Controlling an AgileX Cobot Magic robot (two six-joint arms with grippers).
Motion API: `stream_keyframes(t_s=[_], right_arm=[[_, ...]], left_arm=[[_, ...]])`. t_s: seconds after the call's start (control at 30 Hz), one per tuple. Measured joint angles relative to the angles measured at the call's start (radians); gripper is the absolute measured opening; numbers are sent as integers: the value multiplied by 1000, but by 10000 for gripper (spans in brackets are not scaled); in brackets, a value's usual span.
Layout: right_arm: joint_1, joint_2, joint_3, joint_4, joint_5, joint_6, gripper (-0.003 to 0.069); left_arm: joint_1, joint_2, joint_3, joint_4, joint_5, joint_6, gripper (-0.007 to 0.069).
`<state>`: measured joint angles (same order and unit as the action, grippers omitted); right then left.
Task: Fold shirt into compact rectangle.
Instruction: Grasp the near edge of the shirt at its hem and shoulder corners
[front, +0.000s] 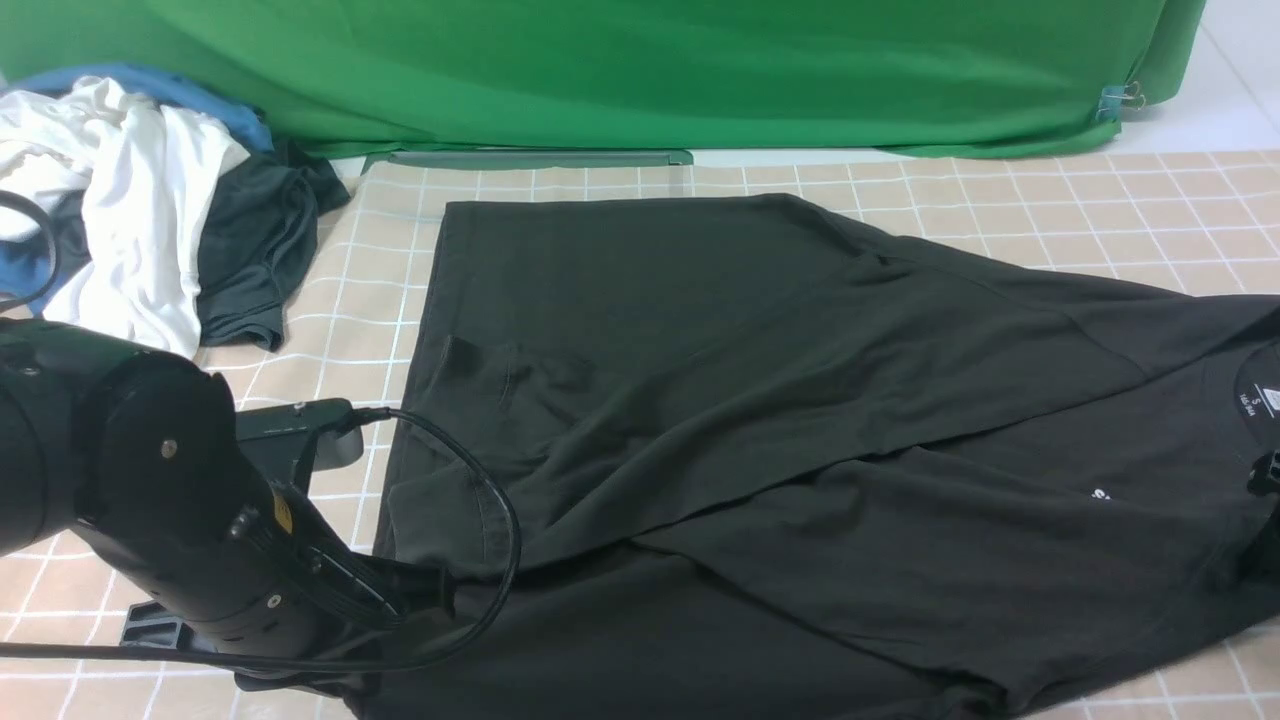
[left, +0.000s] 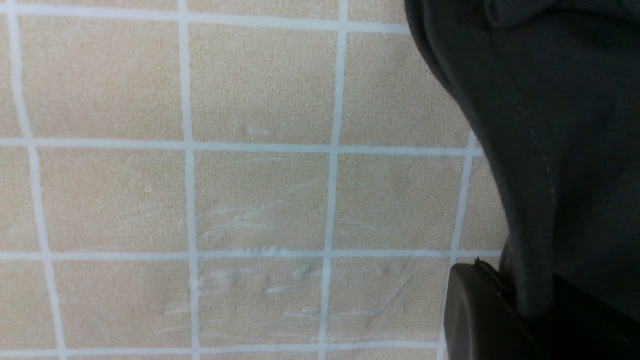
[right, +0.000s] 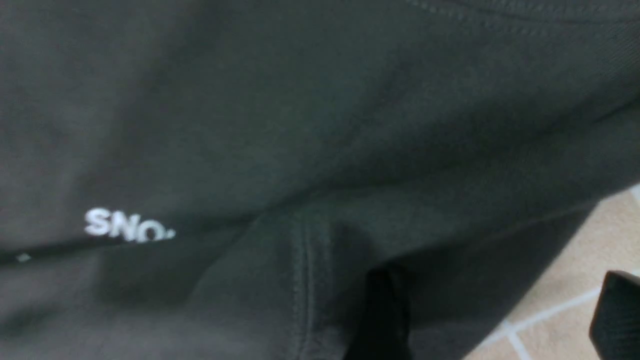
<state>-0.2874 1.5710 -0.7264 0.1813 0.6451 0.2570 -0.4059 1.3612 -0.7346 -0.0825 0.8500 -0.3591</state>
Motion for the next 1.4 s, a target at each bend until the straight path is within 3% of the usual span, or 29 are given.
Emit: stream_keyframes(t_s=[0.27, 0.97, 1.1, 1.27, 1.4], right_arm=[[0, 28, 0, 6, -56, 14, 492], [0, 28, 0, 18, -151, 10, 159], [0, 28, 0, 17, -128, -39, 51], [-21, 16, 0, -59, -49, -70, 39], [-100, -67, 0, -161, 117, -73, 38]], left_arm=[[0, 0, 0, 0, -1, 0, 31], [0, 0, 0, 2, -8, 1, 31], [0, 0, 0, 3, -8, 1, 31], [0, 0, 0, 3, -5, 10, 31], [0, -5, 0, -6, 59, 18, 31]])
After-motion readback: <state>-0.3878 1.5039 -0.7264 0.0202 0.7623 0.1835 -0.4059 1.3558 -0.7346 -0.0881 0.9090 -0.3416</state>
